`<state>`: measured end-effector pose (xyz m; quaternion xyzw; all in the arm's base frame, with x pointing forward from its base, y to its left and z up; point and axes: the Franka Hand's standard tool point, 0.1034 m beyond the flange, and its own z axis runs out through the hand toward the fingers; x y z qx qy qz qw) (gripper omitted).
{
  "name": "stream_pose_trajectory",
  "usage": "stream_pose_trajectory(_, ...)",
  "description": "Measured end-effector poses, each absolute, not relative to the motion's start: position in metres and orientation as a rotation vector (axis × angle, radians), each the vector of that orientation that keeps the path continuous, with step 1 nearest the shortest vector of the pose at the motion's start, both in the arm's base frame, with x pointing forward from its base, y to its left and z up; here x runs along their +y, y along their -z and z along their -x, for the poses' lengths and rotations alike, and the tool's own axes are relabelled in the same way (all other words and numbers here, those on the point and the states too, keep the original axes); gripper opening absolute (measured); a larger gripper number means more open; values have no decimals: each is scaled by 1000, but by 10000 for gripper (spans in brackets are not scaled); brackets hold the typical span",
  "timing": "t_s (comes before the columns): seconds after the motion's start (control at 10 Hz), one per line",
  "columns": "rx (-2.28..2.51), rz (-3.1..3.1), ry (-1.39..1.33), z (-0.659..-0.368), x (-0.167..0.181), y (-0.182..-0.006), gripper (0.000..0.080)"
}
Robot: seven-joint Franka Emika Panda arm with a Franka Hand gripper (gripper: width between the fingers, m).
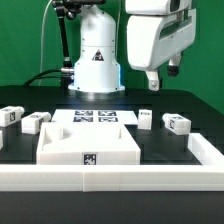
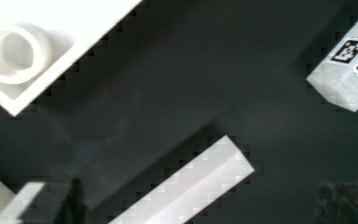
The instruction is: Assemble one leg
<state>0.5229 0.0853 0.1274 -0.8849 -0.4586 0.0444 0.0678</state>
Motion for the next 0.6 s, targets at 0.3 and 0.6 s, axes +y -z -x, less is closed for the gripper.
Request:
stream_pose_trajectory(0.3,-1382,2666,-134,-523,85,-127,650)
stream_pose_trajectory(0.6,-1386,2664,-138,-521,84,-126,650)
